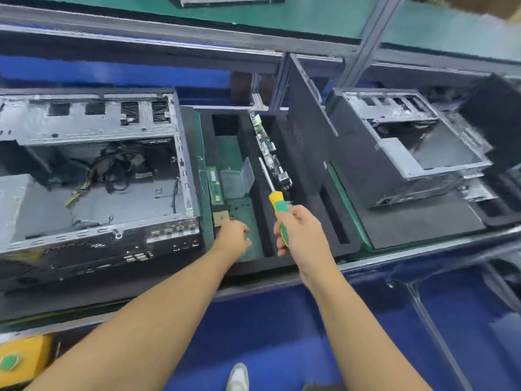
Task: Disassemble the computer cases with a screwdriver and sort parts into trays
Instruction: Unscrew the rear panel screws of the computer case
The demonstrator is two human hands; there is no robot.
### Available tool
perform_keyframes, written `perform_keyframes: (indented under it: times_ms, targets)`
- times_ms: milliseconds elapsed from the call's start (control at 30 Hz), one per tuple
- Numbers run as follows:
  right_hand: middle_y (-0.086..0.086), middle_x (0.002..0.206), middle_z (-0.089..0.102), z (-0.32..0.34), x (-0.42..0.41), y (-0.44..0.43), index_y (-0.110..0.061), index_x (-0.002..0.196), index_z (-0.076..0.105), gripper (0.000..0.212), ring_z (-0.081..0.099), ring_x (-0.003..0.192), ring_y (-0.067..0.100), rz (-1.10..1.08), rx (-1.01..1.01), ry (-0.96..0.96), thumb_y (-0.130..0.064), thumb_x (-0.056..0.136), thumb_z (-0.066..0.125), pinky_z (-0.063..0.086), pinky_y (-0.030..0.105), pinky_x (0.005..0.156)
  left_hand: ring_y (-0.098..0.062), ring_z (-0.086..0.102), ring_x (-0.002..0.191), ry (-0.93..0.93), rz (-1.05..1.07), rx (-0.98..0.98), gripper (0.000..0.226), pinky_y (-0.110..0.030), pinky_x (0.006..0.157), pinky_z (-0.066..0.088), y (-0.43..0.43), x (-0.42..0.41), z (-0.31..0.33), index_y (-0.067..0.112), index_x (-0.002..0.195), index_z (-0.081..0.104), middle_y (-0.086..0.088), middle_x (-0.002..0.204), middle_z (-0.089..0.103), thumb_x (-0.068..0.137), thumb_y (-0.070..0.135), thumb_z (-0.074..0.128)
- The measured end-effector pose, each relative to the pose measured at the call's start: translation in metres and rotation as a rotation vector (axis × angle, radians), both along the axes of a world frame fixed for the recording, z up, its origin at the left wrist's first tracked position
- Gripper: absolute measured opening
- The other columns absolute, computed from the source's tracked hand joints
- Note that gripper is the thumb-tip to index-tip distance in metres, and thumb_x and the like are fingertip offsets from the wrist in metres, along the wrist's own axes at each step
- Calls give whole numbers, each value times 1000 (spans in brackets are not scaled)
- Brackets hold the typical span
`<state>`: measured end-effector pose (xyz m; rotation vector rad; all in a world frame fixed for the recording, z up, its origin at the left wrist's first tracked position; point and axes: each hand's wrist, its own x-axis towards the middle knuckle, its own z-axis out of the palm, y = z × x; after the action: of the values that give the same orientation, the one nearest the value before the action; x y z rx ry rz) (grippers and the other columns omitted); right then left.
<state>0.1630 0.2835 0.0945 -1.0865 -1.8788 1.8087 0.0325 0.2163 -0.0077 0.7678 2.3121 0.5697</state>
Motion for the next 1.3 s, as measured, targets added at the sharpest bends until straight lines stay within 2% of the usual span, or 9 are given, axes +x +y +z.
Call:
perform_keyframes:
  times_ms: [133,300,433,567,633,767,1033,1167,1300]
  targets:
    - [0,71,58,3,-15,6,-13,95,58,10,47,54,17,14,-56,74,-21,94,53,42,28,45,-26,56,127,-36,-47,-19,49,-33,106,44,-2,-2,0,7,142,52,-12,140,58,93,3,56]
    - [7,76,57,8,-34,-22,-17,94,51,19,50,57,21,122,-178,286,-23,76,54,44,32,49,-8,72,68,-325,-98,192,24,-27,61,58,-34,6,25,6,118,63,-9,97,73,97,14,58]
    - [5,70,53,11,-47,-73,-25,86,53,9,47,52,22,262,-329,427,-27,78,54,40,30,49,-15,71,87,-489,-321,83,30,-27,66,60,-88,0,47,10,126,58,-1,107,66,98,19,58]
    - [3,66,51,9,-62,-144,-20,94,61,26,45,48,20,350,-429,453,-43,84,55,35,26,45,-17,70,98,-479,-362,4,26,-35,82,58,-168,-25,56,11,122,61,7,105,65,98,22,57]
    - [3,66,52,2,-68,-184,-19,102,66,29,46,48,18,368,-433,449,-42,91,51,35,26,43,-19,71,98,-478,-268,37,19,-36,82,57,-211,-39,54,13,114,64,1,110,69,98,19,57]
    - [8,69,51,-17,-77,-251,-16,102,65,28,47,51,22,327,-465,453,-35,95,46,38,29,46,-12,70,80,-460,-59,102,16,-31,71,56,-287,-64,47,25,84,66,12,77,71,90,11,61]
    - [9,73,56,-68,-70,-314,-15,96,55,18,53,61,25,275,-523,254,-30,91,49,51,37,61,-17,69,81,-334,344,173,11,-27,69,50,-369,-85,15,15,100,69,-3,96,75,96,12,59]
    - [4,73,60,-97,-57,-325,-13,104,53,20,56,58,19,347,-460,3,-30,101,43,52,33,56,-17,73,78,-527,746,376,17,-25,62,55,-374,-69,-2,12,106,67,-5,94,76,102,15,51]
    - [0,71,59,-118,-47,-333,-20,106,57,23,53,52,14,425,-343,-228,-37,105,43,44,27,44,-19,71,76,-365,952,419,16,-31,66,57,-370,-58,-13,13,107,65,-7,93,74,100,9,51]
